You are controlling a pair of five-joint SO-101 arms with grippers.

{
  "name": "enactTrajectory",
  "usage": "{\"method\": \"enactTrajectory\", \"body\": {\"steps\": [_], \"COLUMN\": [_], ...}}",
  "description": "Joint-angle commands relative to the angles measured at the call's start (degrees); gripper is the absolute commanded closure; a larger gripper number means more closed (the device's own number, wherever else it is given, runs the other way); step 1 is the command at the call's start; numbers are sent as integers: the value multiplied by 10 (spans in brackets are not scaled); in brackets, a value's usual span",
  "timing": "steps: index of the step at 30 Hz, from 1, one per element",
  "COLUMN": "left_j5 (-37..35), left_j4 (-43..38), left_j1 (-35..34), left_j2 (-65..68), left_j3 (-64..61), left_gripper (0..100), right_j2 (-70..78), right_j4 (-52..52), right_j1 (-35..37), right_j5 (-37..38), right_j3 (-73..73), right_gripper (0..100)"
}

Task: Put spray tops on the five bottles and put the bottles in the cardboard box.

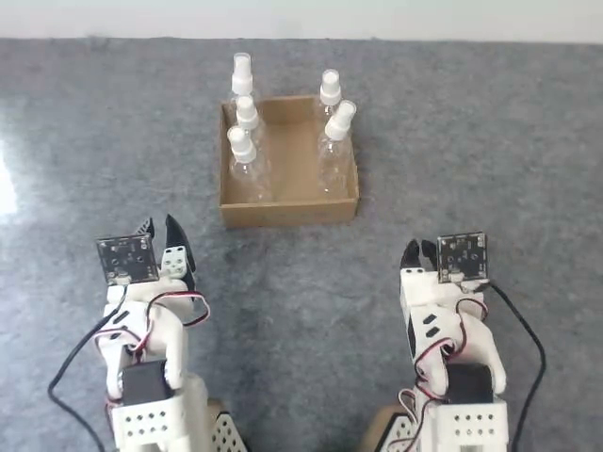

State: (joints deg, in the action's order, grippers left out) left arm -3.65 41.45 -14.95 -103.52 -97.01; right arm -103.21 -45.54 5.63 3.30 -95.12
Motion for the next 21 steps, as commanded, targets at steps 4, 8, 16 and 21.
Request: {"method": "enactTrajectory", "body": {"steps": [4,8,16,21], "left_j5": [6,6,5,4], "left_j4": [-13,-13,-12,-12], "left_j1": [4,4,4,4], "left_j2": [-9,-9,-9,-9], "left_j3": [5,5,5,5], "left_gripper": [920,920,920,920], "right_j2": [-7,-7,-7,-7], "right_j4": [-7,-47,-164,-226], "right_j1": [-6,-5,-6,-6], "right_j5": [6,6,8,8], "right_j3": [-13,-13,-13,-13], "right_gripper": [988,988,988,989]}}
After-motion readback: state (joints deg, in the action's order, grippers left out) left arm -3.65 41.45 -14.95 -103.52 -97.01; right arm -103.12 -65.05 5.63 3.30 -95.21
